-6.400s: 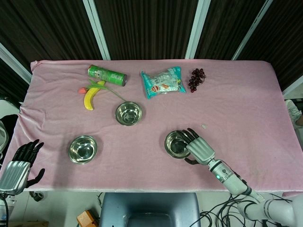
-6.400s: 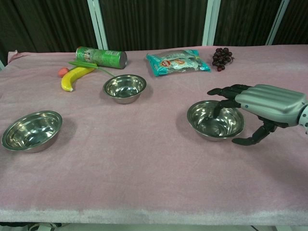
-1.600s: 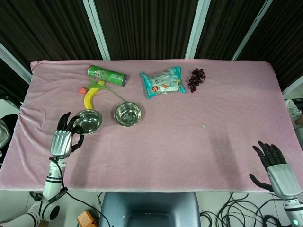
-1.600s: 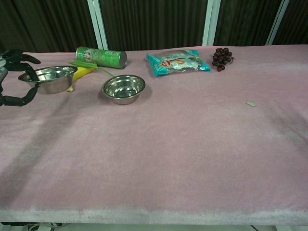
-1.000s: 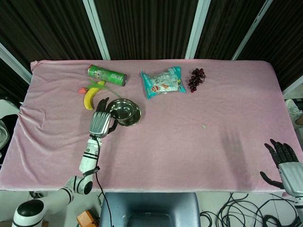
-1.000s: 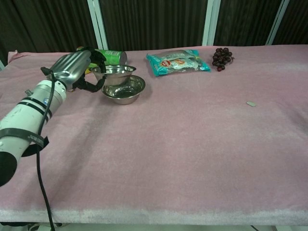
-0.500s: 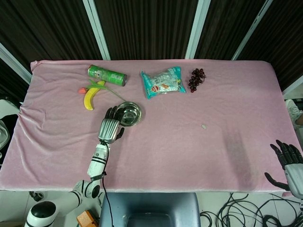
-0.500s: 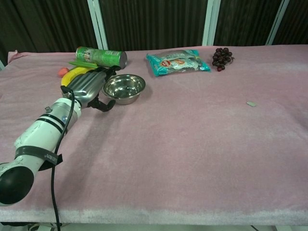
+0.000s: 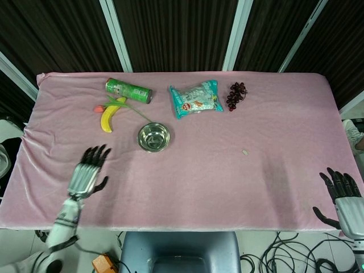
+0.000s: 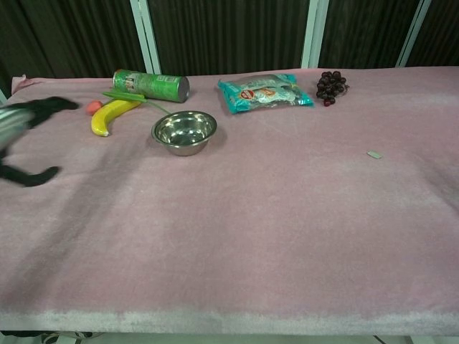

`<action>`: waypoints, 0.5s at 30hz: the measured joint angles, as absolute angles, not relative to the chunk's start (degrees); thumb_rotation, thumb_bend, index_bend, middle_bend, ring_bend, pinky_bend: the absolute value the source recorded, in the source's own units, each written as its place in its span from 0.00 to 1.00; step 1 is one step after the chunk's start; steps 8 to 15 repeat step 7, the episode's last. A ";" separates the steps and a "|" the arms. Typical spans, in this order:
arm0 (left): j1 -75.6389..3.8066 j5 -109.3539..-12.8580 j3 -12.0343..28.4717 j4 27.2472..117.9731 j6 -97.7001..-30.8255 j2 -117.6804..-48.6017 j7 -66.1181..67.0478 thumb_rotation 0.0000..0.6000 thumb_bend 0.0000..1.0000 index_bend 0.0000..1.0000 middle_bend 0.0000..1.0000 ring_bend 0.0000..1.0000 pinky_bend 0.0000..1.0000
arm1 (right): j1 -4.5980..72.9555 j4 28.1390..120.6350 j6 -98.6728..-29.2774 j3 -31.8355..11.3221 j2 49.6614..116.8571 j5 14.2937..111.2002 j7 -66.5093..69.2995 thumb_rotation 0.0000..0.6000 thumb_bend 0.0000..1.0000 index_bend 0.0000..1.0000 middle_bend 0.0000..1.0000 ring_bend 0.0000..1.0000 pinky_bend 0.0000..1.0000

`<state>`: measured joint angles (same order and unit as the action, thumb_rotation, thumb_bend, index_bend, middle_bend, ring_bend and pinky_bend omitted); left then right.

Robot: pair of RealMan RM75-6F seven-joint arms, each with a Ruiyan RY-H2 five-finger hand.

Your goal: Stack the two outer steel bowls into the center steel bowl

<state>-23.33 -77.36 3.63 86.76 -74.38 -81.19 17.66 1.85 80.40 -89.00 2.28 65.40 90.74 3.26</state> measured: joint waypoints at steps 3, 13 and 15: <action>-15.36 -80.24 -1.34 90.11 -81.48 -74.08 13.36 1.00 0.37 0.00 0.00 0.00 0.08 | 1.74 83.52 -87.96 1.74 65.54 89.04 -1.28 1.00 0.39 0.00 0.00 0.00 0.00; -11.43 -84.98 -4.70 89.46 -85.79 -71.02 7.10 1.00 0.37 0.00 0.00 0.00 0.08 | 1.94 86.20 -85.63 1.18 65.23 87.24 -3.64 1.00 0.38 0.00 0.00 0.00 0.00; -11.43 -84.98 -4.70 89.46 -85.79 -71.02 7.10 1.00 0.37 0.00 0.00 0.00 0.08 | 1.94 86.20 -85.63 1.18 65.23 87.24 -3.64 1.00 0.38 0.00 0.00 0.00 0.00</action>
